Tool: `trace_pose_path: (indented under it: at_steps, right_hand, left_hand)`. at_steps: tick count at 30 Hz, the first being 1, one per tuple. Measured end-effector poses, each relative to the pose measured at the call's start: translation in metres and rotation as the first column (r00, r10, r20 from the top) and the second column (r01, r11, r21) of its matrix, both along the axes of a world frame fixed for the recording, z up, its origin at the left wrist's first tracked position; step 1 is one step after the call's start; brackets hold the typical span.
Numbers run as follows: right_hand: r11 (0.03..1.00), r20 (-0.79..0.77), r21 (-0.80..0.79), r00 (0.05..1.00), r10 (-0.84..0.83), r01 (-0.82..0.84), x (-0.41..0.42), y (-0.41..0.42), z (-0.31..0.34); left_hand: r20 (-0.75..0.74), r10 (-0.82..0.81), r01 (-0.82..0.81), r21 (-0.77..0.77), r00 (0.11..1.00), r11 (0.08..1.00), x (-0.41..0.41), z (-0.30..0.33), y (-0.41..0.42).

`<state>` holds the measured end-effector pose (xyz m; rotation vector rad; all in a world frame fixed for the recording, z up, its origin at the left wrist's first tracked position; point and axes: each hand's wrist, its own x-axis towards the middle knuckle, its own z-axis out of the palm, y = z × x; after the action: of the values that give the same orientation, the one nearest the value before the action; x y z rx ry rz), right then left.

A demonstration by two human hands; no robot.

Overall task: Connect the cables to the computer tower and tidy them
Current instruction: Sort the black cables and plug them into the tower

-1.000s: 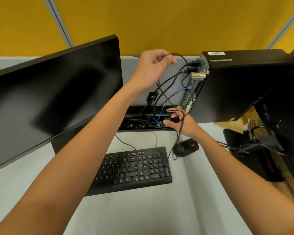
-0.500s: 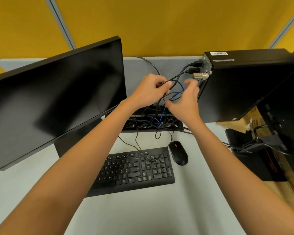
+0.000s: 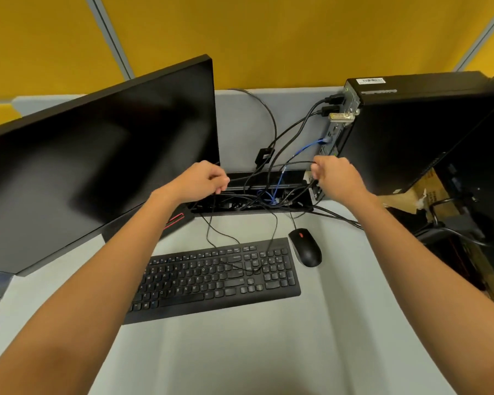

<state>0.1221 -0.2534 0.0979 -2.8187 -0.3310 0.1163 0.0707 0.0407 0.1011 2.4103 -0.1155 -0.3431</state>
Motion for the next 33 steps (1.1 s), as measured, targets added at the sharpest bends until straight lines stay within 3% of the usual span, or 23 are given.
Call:
trace_pose_path:
  at_steps: [3,5,7,9,12,15,18,21,25,27,30,33]
  right_hand:
    - [0.977,-0.045,-0.077,0.979,0.197,-0.2,-0.02,0.033,0.002]
    - [0.934,-0.083,0.102,0.933,0.351,-0.343,-0.028,0.055,0.012]
    - [0.867,-0.092,0.327,0.901,0.424,-0.375,-0.028,0.062,0.023]
    - [0.88,0.012,0.33,0.934,0.358,-0.341,-0.02,0.056,0.028]
    - [0.948,0.141,0.166,0.958,0.25,-0.272,-0.011,0.031,0.028]
    - [0.992,0.208,0.031,0.972,0.11,-0.118,-0.006,0.007,0.026]
    - [0.999,0.228,0.012,0.973,-0.033,0.031,-0.003,-0.013,0.019]
    - [0.99,0.169,-0.009,0.976,-0.138,0.142,0.0,-0.025,0.005]
    - [0.987,0.066,-0.139,0.995,-0.072,0.08,0.0,-0.016,-0.006]
    - [0.996,-0.018,-0.045,0.997,0.072,-0.072,-0.004,0.002,-0.004]
    - [0.927,-0.153,0.286,0.943,0.295,-0.244,-0.014,0.037,0.006]
    - [0.898,-0.009,0.393,0.976,0.219,-0.198,-0.011,0.045,0.011]
  left_hand:
    - [0.11,-0.069,0.072,-0.027,0.991,0.997,-0.003,0.001,-0.034]
    - [0.22,-0.106,0.111,-0.01,0.97,0.994,0.002,0.01,-0.054]
    - [0.319,-0.13,0.12,0.051,0.939,0.991,0.011,0.018,-0.059]
    - [0.37,-0.178,0.124,0.164,0.912,0.979,0.016,0.022,-0.055]
    - [0.422,-0.298,0.123,0.394,0.856,0.911,0.017,0.013,-0.043]
    - [0.368,-0.262,0.071,0.459,0.892,0.886,0.014,-0.006,-0.034]
    - [0.349,-0.244,0.029,0.522,0.905,0.853,0.013,-0.019,-0.032]
    - [0.341,-0.245,0.054,0.484,0.907,0.873,0.012,-0.019,-0.04]
    - [0.159,-0.114,0.084,0.183,0.981,0.979,0.019,-0.005,-0.049]
    - [0.179,-0.126,0.103,0.133,0.976,0.986,0.023,0.0,-0.06]
    - [0.253,-0.154,0.132,0.103,0.955,0.986,0.029,0.009,-0.077]
    - [0.339,-0.179,0.15,0.108,0.924,0.983,0.033,0.015,-0.074]
